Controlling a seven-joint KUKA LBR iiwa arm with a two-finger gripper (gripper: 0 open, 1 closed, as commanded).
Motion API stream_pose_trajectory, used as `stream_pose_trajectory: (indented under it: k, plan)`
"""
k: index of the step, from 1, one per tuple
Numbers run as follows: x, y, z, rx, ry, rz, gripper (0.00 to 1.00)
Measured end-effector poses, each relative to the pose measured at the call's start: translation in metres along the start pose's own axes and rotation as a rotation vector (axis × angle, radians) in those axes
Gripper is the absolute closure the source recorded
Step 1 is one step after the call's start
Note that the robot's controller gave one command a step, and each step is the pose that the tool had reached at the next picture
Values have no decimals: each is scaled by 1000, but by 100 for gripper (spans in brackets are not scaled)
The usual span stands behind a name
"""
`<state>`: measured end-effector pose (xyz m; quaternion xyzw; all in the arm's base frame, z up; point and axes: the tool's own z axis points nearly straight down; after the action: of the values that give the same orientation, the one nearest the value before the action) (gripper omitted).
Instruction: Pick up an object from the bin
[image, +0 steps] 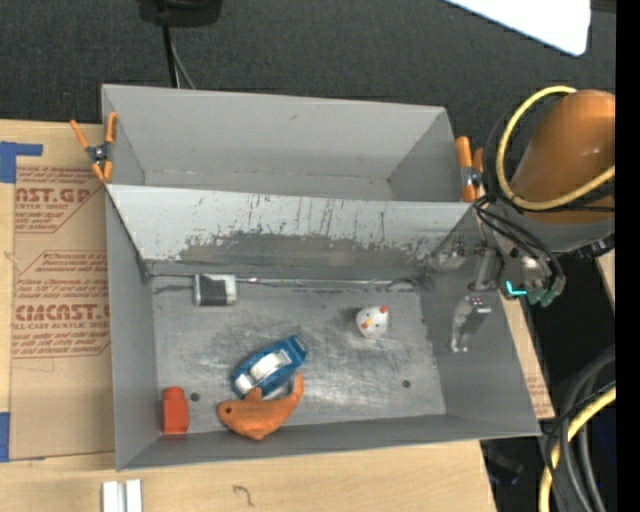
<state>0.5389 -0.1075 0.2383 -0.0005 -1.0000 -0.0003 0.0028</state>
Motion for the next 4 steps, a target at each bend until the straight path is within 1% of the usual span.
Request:
stream_pose_trajectory:
  k: [1, 2, 3, 4]
  plan:
    - [-2, 0, -4, 1, -8, -2, 0]
    - [-1, 0, 30, 2, -13, -81, 0]
    - [-2, -1, 43, 1, -10, -112, 0]
    - [-8, -6, 81, 1, -5, -250, 0]
